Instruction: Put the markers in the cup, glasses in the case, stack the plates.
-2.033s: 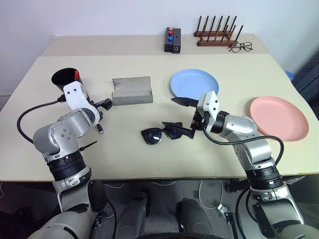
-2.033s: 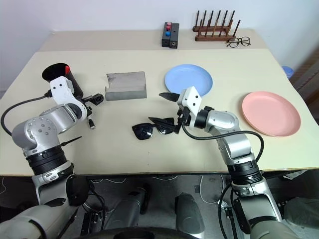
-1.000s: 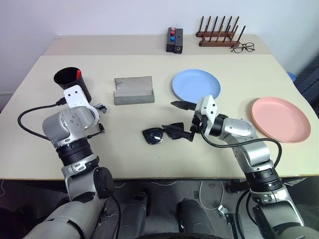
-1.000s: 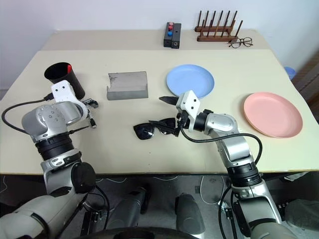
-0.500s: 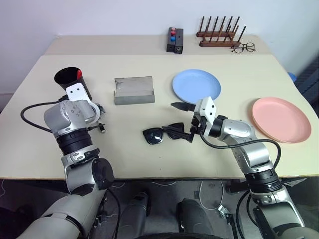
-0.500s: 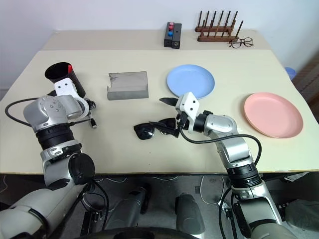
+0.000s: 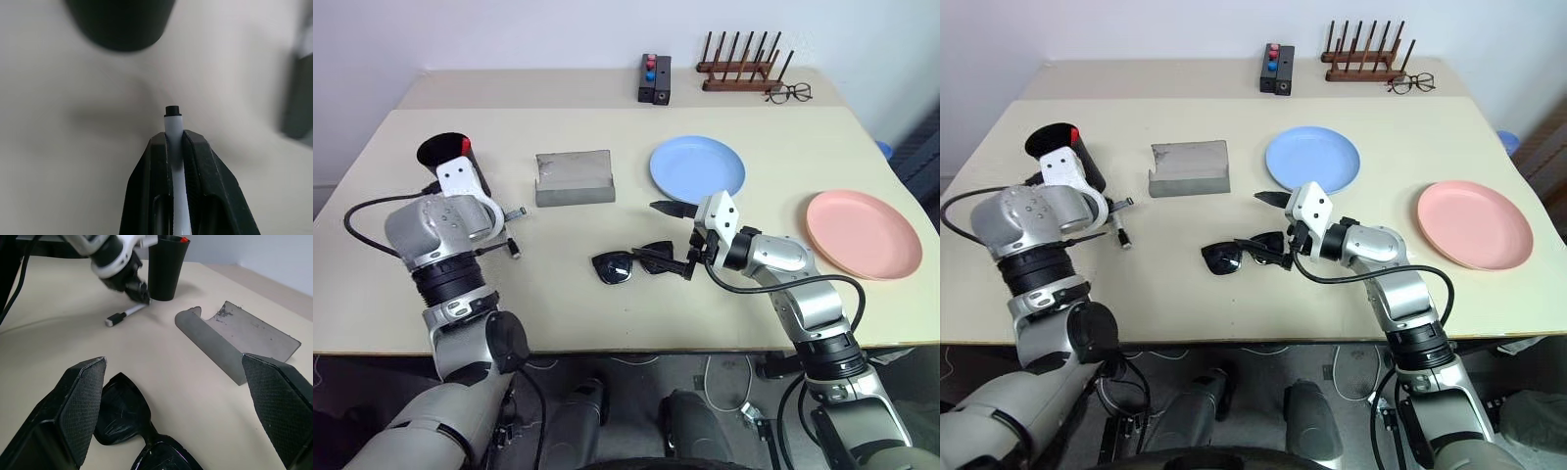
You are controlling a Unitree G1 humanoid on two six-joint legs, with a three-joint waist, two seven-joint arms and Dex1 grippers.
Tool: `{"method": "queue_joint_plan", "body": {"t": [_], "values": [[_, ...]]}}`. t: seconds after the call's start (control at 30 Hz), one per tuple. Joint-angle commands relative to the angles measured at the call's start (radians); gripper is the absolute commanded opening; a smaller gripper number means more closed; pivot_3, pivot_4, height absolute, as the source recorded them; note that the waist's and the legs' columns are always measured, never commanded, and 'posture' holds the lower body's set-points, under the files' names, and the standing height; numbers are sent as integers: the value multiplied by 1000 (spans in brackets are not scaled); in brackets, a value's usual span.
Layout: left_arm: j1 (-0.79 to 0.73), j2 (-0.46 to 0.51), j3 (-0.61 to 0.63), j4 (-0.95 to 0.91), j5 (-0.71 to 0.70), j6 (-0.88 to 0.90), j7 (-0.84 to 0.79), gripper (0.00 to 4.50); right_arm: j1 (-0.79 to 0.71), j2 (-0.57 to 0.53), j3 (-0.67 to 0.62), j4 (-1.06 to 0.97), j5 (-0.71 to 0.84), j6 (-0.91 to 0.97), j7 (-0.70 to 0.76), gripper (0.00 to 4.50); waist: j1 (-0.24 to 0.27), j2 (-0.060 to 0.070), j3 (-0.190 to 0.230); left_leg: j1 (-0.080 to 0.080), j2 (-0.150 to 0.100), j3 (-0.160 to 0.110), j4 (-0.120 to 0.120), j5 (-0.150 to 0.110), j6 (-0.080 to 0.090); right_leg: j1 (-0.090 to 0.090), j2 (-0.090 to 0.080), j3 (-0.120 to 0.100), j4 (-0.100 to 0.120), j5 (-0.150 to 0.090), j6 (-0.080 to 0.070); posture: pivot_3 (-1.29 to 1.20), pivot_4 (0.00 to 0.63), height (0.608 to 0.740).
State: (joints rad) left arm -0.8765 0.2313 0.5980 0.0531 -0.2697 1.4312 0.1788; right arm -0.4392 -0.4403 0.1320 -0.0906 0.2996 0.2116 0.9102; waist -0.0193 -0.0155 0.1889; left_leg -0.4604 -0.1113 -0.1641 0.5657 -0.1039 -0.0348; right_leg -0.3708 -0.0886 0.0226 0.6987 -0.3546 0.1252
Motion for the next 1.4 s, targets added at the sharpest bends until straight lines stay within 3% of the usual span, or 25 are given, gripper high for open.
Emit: {"method": "queue_joint_plan", "body": {"t": [0.03, 0.2, 0.37, 0.6, 0.97, 1.17, 1.4], "values": [[43, 83, -64, -147, -41, 60, -89, 119, -20, 1, -51, -20, 55, 10, 5, 4500, -2, 0, 0, 0, 0, 0, 0, 0, 0, 0, 0, 0, 0, 0, 0, 0, 150, 738], [114, 141, -115, -295, -87, 89, -191, 119, -25, -15, -100, -23, 131, 54, 35, 4500, 1, 0, 0, 0, 0, 0, -1, 0, 0, 0, 0, 1, 0, 0, 0, 0, 150, 738], [185, 265, -275, -380, -93, -136, -342, 119, -39, -18, -131, -22, 191, 88, 63, 4500, 5, 0, 0, 0, 0, 0, -1, 0, 0, 0, 0, 1, 0, 0, -1, 0, 150, 738], [136, 292, -268, -316, -74, -480, -421, 119, -58, 5, -156, -7, 217, 84, 34, 4500, 5, 0, 0, 0, 0, 0, -3, 0, 0, -1, -1, 1, -1, 0, -1, 0, 150, 738], [154, 453, -190, -19, -14, -1068, -586, 119, -42, -2, -159, -5, 202, 66, 11, 4500, 1, 0, 0, 0, 1, 1, -5, 0, 0, -2, -1, 2, -2, 0, -1, 0, 150, 738], [150, 453, -119, 181, -47, -1262, -612, 119, -34, -3, -148, -20, 195, 66, 7, 4500, 2, 0, 0, 0, 1, 1, -5, 0, 0, -2, -1, 2, -2, 0, -1, 0, 150, 738], [128, 408, -120, 413, -55, -1486, -643, 119, -39, -9, -133, -13, 180, 66, 15, 4500, 1, 0, 0, 0, 1, 1, -4, 0, 0, -2, -1, 1, -2, 0, -1, 0, 150, 738]]}}
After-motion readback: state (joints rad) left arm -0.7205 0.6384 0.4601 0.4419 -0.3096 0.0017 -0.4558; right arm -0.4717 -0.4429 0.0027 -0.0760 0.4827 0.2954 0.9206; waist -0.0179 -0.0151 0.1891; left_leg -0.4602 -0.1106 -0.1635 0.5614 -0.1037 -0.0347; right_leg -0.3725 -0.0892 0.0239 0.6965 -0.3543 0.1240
